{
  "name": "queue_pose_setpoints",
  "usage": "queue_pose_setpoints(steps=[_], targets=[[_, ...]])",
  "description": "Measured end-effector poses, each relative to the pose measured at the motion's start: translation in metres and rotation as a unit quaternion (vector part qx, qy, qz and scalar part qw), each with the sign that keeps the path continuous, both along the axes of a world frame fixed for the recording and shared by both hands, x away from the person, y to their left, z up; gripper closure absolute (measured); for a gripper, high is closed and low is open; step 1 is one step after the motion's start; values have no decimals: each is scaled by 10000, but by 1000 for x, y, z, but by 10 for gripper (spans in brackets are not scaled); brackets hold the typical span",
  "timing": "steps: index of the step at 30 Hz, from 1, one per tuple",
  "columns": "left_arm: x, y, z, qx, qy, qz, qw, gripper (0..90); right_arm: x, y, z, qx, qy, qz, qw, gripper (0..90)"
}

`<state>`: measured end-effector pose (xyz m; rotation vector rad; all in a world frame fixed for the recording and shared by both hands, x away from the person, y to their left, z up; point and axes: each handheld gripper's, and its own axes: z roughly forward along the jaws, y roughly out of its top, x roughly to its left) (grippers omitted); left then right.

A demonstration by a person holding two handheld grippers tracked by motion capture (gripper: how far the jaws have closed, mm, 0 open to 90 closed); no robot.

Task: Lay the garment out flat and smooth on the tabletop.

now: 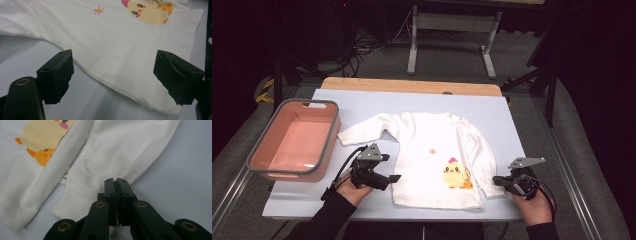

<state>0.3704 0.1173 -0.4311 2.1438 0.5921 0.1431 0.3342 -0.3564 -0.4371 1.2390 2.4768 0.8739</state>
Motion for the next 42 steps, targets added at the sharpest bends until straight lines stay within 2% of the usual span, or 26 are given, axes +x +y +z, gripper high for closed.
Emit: queue_pose_setpoints(steps=[2,4,5,8,9,10,11,12,13,16,21,22,23,26,28,31,42], targets=[[0,0,0,-10,-8,9,10000,177,0,1,4,-92,-77,33,9999,878],[0,1,0,-4,-5,7,10000,178,-1,0,15,-211,-230,12,9995,879],[0,1,1,-4,-1,9,10000,178,-1,0,15,-211,-230,12,9995,879],[1,1,0,4,-6,0,10000,179,0,-4,30,-454,-406,-48,9981,879],[2,1,-1,35,6,13,10000,179,3,-9,42,-646,-498,-99,9966,880],[2,1,-1,35,6,13,10000,179,3,-9,42,-646,-498,-99,9966,880],[2,1,-2,31,18,22,10000,179,4,-11,49,-732,-551,-119,9957,880],[3,1,-2,30,33,24,10000,179,8,-17,62,-878,-677,-194,9936,880],[3,2,-2,25,32,34,10000,179,8,-17,62,-878,-677,-194,9936,880],[3,2,-2,8,22,37,10000,179,17,-30,82,-1014,-852,-354,9906,881],[3,1,-3,50,40,29,10000,179,31,-42,101,-1098,-1002,-550,9874,881],[3,1,-3,47,49,23,10000,178,34,-43,104,-1157,-1043,-575,9861,882],[3,1,-3,38,36,22,10000,178,42,-45,109,-1282,-1102,-642,9835,881],[2,2,-2,9,25,21,10000,178,50,-49,113,-1320,-1122,-713,9823,881],[2,3,-2,-4,30,18,10000,179,61,-55,116,-1363,-1126,-825,9808,881],[2,4,-2,3,22,7,10000,178,68,-59,116,-1372,-1094,-888,9805,881],[-2,7,-3,-4,26,63,10000,177,90,-86,99,-1457,-906,-1247,9773,881]])
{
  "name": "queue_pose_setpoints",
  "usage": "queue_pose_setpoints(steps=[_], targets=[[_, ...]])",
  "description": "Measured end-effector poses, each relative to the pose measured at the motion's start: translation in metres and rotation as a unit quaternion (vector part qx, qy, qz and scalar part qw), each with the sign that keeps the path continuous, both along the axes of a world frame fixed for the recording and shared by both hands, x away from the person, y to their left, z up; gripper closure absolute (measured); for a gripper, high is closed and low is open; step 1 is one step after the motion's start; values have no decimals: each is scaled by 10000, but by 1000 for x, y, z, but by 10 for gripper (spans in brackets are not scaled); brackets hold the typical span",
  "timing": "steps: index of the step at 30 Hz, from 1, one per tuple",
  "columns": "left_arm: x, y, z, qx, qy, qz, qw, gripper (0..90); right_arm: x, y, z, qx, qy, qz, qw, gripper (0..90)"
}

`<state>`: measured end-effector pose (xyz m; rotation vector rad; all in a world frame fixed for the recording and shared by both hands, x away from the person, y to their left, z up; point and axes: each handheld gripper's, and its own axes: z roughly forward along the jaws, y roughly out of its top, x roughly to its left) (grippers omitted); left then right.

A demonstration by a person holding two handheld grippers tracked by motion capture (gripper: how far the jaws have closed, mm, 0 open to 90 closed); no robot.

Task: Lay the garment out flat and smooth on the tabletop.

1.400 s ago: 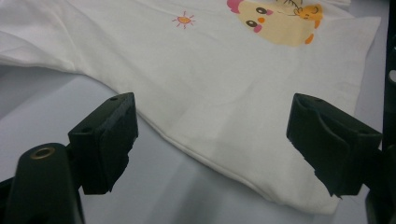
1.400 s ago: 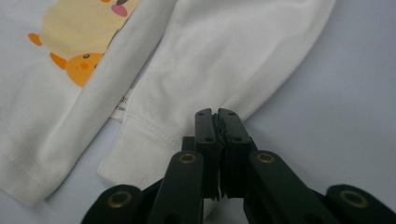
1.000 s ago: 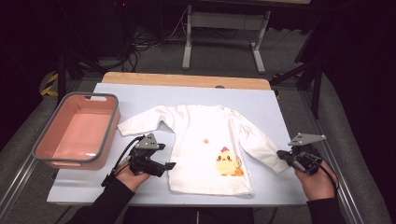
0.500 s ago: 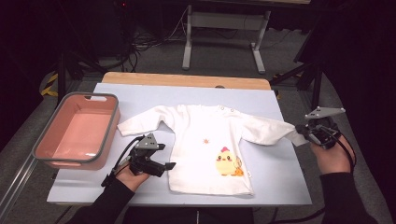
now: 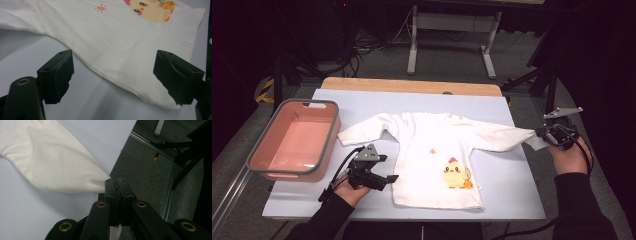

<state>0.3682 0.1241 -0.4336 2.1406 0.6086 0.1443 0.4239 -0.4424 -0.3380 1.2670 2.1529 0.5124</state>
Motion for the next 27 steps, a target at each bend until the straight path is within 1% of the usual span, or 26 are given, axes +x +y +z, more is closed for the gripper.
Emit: queue_pose_setpoints(steps=[2,4,6,7,8,9,10,12,14,15,17,18,19,21,22,23,24,26,27], targets=[[-1,0,0,-3,1,13,10000,176,5,-5,-2,-30,-14,-91,10000,881],[-1,1,0,-7,14,27,10000,175,7,-6,-4,-46,-17,-107,9999,881],[-2,1,-1,0,18,30,10000,175,11,-7,-7,-57,33,-115,9999,870],[-2,1,-1,11,25,30,10000,175,12,-7,-10,-98,30,-134,9999,834],[-2,1,-1,17,23,28,10000,174,13,-6,-12,-145,-6,-152,9998,739],[-2,1,-1,23,25,7,10000,173,11,-3,-13,-252,-177,-181,9994,655],[-2,1,-1,23,25,7,10000,173,11,-3,-13,-252,-177,-181,9994,655],[-3,1,0,19,45,-4,10000,173,6,2,-13,-166,-242,-119,9995,616],[-4,-1,-1,51,111,-52,9999,174,-6,15,-11,70,-330,146,9993,576],[-4,-1,-1,51,111,-52,9999,175,-6,15,-11,70,-330,146,9993,576],[-6,-2,-2,120,111,-76,9998,175,-18,30,-11,247,-383,427,9980,553],[-7,-2,-2,142,106,-90,9998,176,-24,37,-12,357,-393,583,9969,540],[-8,-2,-2,147,137,-110,9997,178,-35,50,-14,502,-412,846,9943,524],[-13,-4,-6,165,273,-194,9993,187,-50,65,-18,708,-441,1179,9895,520],[-13,-4,-6,165,273,-194,9993,196,-50,65,-18,708,-441,1179,9895,520],[-15,-5,-8,175,353,-244,9989,196,-57,71,-21,827,-424,1337,9866,516],[-17,-5,-9,206,397,-276,9986,207,-67,80,-27,929,-357,1538,9831,515],[-21,-7,-12,266,500,-377,9977,238,-80,93,-35,980,-256,1780,9788,516],[-23,-8,-14,319,579,-478,9967,280,-95,105,-45,996,-139,2017,9743,528]])
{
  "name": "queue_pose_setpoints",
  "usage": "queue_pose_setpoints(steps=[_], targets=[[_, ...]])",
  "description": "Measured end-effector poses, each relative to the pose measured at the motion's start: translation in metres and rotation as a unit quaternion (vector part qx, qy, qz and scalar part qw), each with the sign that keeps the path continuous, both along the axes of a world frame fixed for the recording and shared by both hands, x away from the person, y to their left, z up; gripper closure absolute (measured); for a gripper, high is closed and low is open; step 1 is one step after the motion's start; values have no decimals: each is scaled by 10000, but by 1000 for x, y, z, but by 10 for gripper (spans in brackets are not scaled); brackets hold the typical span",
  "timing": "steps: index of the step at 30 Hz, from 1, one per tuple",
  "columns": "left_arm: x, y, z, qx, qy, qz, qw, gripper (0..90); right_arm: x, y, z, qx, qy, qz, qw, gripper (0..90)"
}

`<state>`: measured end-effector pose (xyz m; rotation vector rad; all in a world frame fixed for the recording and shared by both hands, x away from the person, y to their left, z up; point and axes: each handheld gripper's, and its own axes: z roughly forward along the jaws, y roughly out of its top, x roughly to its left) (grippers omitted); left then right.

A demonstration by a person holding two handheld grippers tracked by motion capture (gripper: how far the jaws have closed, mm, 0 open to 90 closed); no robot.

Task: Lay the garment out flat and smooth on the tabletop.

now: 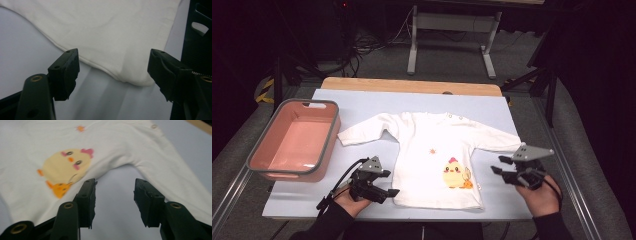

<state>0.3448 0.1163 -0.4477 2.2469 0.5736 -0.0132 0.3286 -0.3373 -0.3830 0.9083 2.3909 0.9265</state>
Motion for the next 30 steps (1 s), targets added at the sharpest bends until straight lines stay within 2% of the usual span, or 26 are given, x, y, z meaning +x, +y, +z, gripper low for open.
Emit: queue_pose_setpoints(steps=[2,3,4,6,7,8,9,11,12,14,19,22,26,29,30], targets=[[0,-1,-1,29,42,-43,10000,311,-6,5,-5,14,42,97,9999,541],[0,-2,-3,68,76,-62,9999,378,-13,11,-15,-4,161,221,9996,558],[2,-5,-5,126,207,-134,9996,428,-14,14,-19,-42,207,256,9994,567],[3,-9,-7,224,288,-185,9992,516,-10,16,-28,-44,354,254,9990,569],[2,-11,-8,339,318,-204,9987,568,-6,17,-32,-65,425,231,9988,573],[2,-11,-8,339,318,-204,9987,612,-6,17,-32,-65,425,231,9988,573],[1,-11,-8,393,218,-192,9988,612,-3,19,-35,-95,457,217,9987,578],[2,-12,-7,383,352,-297,9982,793,4,23,-38,-121,483,237,9985,593],[1,-12,-6,411,310,-307,9982,856,8,24,-39,-121,470,222,9986,602],[0,-13,-4,520,258,-359,9977,874,16,27,-40,-91,477,172,9987,619],[-4,-10,-1,624,223,-380,9971,879,37,33,-43,-51,522,7,9986,632],[-3,-6,0,575,267,-332,9974,877,46,41,-49,-149,575,-69,9982,623],[-2,-4,0,550,346,-305,9974,865,49,47,-53,-183,662,-76,9976,593],[-2,-3,0,470,312,-313,9979,801,51,51,-57,-296,697,-81,9971,572],[-1,-2,1,418,266,-282,9984,761,53,51,-57,-258,718,-87,9970,574]])
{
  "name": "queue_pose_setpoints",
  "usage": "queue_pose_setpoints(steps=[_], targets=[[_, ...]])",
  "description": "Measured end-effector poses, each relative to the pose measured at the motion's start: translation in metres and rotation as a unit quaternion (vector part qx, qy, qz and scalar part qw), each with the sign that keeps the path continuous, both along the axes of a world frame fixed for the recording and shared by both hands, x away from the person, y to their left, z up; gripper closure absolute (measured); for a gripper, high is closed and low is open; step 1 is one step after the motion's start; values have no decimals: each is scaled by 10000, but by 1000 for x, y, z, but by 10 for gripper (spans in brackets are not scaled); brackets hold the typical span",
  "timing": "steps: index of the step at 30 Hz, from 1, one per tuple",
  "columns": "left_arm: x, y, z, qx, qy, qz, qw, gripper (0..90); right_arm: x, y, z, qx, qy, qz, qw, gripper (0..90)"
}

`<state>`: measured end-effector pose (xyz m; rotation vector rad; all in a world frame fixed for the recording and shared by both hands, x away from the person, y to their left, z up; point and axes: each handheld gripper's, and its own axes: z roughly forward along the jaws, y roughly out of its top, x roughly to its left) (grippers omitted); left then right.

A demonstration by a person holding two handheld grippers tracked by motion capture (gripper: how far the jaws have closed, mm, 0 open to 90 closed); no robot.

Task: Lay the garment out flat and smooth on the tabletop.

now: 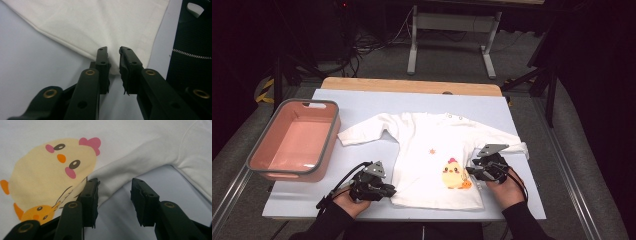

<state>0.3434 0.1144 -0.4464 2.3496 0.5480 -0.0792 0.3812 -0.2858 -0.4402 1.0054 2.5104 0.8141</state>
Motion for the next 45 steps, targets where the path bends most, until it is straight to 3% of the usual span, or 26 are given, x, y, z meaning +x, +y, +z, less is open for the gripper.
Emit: queue_pose_setpoints(steps=[3,4,7,8,9,11,15,24,30,33,37,41,43,44,45], targets=[[1,1,0,-35,-16,12,10000,733,1,-1,-1,77,63,-16,9999,614],[1,2,1,-50,-26,27,10000,724,1,-2,-1,167,120,25,9998,676],[2,3,0,-132,-33,67,9999,698,2,-5,-3,389,217,56,9990,716],[2,4,1,-152,-62,88,9998,685,2,-7,-4,483,266,87,9984,791],[2,4,1,-152,-62,88,9998,685,2,-7,-4,483,266,87,9984,791],[2,5,2,-210,-63,115,9997,685,3,-7,-5,603,384,182,9973,876],[3,7,4,-257,-103,134,9995,684,2,-5,-3,502,362,170,9979,900],[3,9,4,-302,-118,143,9994,681,-9,-23,12,354,182,-126,9991,900],[3,7,4,-288,-101,169,9994,620,-9,-29,5,245,392,-153,9988,885],[3,8,4,-270,-20,173,9995,592,-13,-28,7,192,118,-171,9996,768],[4,9,4,-237,-38,259,9994,572,-20,-29,16,290,-136,-157,9994,714],[6,15,7,-421,-28,382,9984,524,-30,-24,28,440,-455,-14,9980,633],[6,16,8,-414,-84,441,9981,516,-31,-23,29,449,-502,13,9977,617],[9,17,10,-422,-204,633,9969,465,-34,-19,30,466,-557,104,9973,601],[9,17,10,-422,-204,633,9969,426,-34,-19,30,466,-557,104,9973,601]])
